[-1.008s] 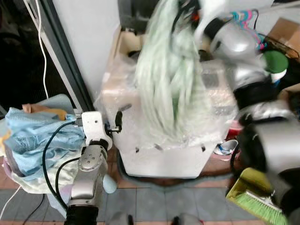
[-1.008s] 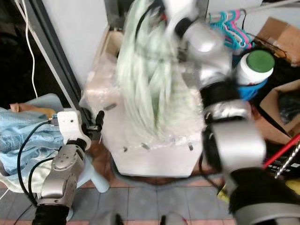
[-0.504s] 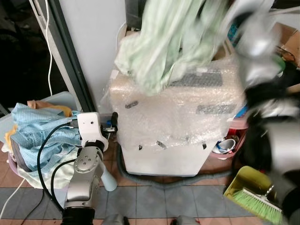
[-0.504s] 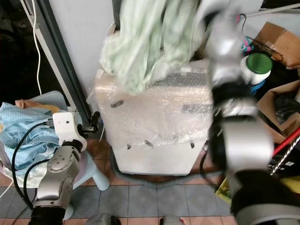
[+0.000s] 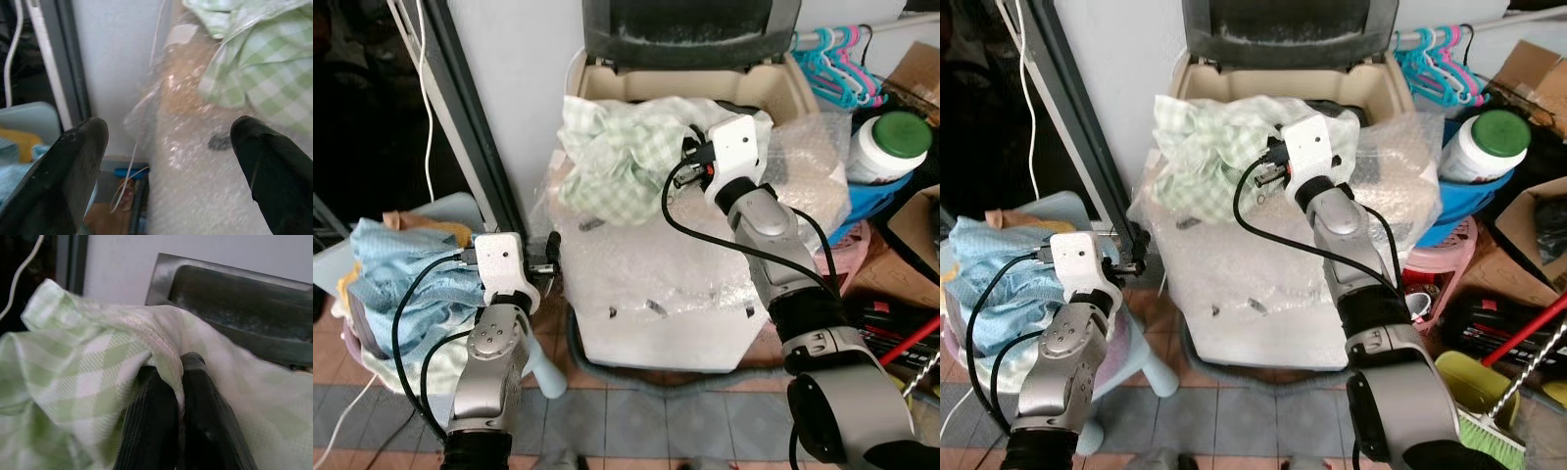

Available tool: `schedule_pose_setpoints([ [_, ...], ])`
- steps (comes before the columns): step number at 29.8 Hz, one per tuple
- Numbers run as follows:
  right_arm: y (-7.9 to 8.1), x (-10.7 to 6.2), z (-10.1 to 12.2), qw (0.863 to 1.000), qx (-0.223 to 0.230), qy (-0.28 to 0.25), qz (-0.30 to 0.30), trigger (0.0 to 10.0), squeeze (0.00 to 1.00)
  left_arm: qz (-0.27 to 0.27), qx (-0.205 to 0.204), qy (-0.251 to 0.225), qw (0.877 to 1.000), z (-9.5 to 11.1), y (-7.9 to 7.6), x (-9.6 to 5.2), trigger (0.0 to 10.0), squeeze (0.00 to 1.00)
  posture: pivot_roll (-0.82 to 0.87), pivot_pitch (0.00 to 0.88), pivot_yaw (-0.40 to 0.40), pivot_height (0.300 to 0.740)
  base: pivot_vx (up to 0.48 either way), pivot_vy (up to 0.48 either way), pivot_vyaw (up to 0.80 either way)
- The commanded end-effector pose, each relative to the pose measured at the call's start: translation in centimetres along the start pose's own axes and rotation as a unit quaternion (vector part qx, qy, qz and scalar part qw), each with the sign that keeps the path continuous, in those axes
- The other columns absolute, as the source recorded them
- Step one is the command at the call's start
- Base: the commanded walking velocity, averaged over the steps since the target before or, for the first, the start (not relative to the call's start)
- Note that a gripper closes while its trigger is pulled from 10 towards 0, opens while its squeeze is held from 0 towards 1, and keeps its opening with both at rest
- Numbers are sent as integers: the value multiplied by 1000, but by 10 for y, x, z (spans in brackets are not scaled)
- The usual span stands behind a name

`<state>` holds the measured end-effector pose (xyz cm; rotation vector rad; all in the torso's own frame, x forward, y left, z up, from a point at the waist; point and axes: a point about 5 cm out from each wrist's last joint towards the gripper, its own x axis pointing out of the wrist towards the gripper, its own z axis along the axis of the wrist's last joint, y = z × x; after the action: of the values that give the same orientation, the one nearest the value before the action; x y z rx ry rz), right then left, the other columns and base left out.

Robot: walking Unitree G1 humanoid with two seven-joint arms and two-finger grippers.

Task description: Clothes washing

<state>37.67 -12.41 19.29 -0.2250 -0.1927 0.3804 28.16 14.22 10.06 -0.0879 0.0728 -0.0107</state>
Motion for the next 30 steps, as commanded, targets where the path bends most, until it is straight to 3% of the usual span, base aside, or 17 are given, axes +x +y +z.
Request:
schedule_pose_setpoints([
  [1, 1, 6, 13, 1000, -8, -12, 6, 10000, 0, -5, 3, -7, 1000, 4, 0, 2, 10000, 0, -58, 0, 58, 740, 330, 0, 0],
  [6, 2, 6, 16, 1000, -3, -7, 10, 10000, 0, -2, -1, -7, 1000, 3, 0, 0, 10000, 0, -50, 0, 47, 740, 335, 0, 0],
  [10, 8, 11, 15, 998, -23, 15, 49, 10000, 0, 2, -3, -6, 1000, 3, 0, -1, 10000, 0, -51, 0, 42, 740, 351, 0, 0],
  [12, -6, 14, 11, 995, -88, 41, 20, 10000, 0, 2, -5, -4, 1000, 2, -1, -1, 10000, 0, -55, 0, 37, 740, 292, 0, 0],
  [14, -38, 15, 26, 994, -61, 16, -90, 10000, 0, 1, -7, -5, 1000, 2, -2, -1, 10000, 0, -57, 0, 34, 740, 276, 0, 0],
  [16, -56, 13, 44, 986, -53, -34, -152, 10000, 0, 2, -8, -5, 1000, 2, -2, -1, 10000, 0, -57, 0, 32, 740, 276, 0, 0],
  [17, -56, 13, 44, 986, -53, -34, -152, 10000, 0, 2, -8, -5, 1000, 2, -2, -1, 10000, 0, -57, 0, 32, 740, 274, 0, 0],
  [18, -69, 9, 63, 977, -67, -83, -183, 10000, 0, 3, -10, -3, 1000, 1, -2, -1, 10000, 0, -57, 0, 32, 740, 0, 0, 0],
  [20, -72, 7, 68, 975, -73, -95, -186, 10000, 0, 4, -11, -2, 1000, 1, -2, -1, 10000, 0, -57, 0, 32, 740, 0, 0, 0],
  [25, -55, 1, 36, 986, -82, -43, -137, 10000, 0, 2, -10, 3, 1000, 0, -2, -1, 10000, 0, -63, 0, 34, 740, 0, 0, 0],
  [26, -45, -1, 21, 991, -73, -12, -109, 10000, 0, 3, -10, 3, 1000, 0, -2, -1, 10000, 0, -61, 0, 36, 740, 0, 0, 0],
  [30, -29, -11, -2, 997, -39, 25, -66, 10000, 0, 5, -10, 6, 1000, -1, -2, -2, 10000, 0, -63, 0, 39, 740, 0, 0, 0],
])
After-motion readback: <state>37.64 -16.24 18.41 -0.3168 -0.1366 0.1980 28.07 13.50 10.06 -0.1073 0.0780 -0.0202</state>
